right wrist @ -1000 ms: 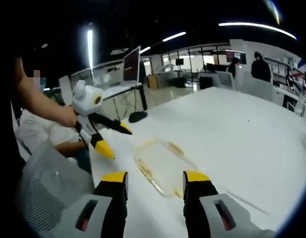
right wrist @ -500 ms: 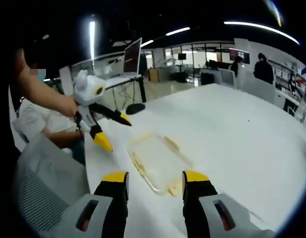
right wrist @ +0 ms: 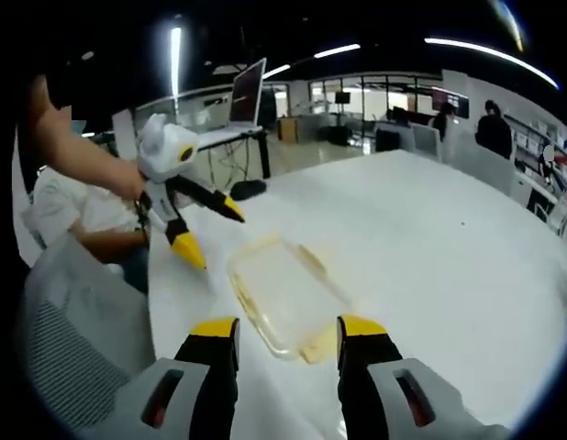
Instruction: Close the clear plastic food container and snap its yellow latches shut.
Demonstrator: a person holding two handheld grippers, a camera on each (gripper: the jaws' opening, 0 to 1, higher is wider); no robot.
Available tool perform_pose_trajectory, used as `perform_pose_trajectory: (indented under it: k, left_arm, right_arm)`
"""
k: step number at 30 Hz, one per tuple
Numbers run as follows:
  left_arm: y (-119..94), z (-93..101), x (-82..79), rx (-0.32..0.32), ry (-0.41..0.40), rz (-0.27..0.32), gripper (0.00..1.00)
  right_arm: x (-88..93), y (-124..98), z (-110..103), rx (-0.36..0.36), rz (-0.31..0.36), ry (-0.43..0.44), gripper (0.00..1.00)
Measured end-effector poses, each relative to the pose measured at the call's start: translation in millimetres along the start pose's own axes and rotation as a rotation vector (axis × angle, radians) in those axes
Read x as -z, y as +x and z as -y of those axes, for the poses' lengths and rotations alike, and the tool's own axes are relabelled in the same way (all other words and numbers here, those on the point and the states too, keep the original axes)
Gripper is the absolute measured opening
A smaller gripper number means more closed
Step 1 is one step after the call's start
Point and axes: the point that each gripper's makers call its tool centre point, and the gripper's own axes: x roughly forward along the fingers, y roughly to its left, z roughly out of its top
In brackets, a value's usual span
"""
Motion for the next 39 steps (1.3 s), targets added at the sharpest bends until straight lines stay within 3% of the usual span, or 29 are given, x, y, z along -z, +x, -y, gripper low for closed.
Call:
perform_pose_trajectory:
  k: [23, 25, 39]
  left_arm:
    - [13, -13.7, 0.6, 0.036, 0.106, -0.095, 0.70]
    - [14, -15.4, 4.6, 0.044, 0.125, -0.132, 0.70]
    - [20, -18.1, 10.7, 0.107, 0.214, -0.217, 0.68]
  right_arm:
    - [10.5, 10, 13, -0.001, -0.060, -0.068, 0.41]
    - [12.1, 10, 15, 0.000, -0.069, -0.081, 0.41]
    - [10.9, 20, 22, -0.011, -0.108, -0.145, 0.42]
